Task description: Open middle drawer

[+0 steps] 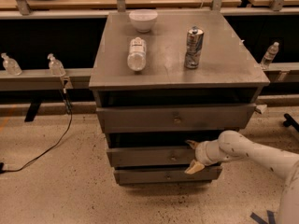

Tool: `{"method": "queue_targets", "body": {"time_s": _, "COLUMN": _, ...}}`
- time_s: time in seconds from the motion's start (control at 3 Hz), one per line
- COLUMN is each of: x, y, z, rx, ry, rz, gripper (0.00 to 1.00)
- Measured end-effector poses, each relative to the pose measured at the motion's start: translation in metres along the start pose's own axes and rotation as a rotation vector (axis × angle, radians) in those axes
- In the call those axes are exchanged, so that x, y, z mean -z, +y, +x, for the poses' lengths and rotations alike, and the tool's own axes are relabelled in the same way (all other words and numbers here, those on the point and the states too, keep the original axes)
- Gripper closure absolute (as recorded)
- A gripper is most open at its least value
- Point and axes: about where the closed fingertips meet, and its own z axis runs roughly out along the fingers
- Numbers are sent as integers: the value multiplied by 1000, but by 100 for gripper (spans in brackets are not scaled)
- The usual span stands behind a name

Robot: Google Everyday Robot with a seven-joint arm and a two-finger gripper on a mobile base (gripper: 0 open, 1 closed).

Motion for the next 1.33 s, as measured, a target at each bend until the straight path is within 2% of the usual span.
{"method": "queue_targets", "body": {"time_s": 0.33, "x": 20, "y": 24, "z": 4, "rx": -25, "ry": 27, "rz": -30, "gripper": 35}}
{"method": "queue_targets", "body": {"time_s": 0.67, "x": 48, "y": 50, "z": -8, "rx": -17, "ry": 39, "rz": -59, "gripper": 41}}
{"method": "queue_targets", "body": {"time_s": 1.0, "x": 61, "y": 61, "z": -19, "rx": 2, "ry": 34, "rz": -88, "gripper": 41}}
{"method": "queue_targets", "body": {"time_s": 1.33, "x": 77, "y": 76, "z": -29, "rx": 16, "ry": 35, "rz": -143, "gripper": 39}}
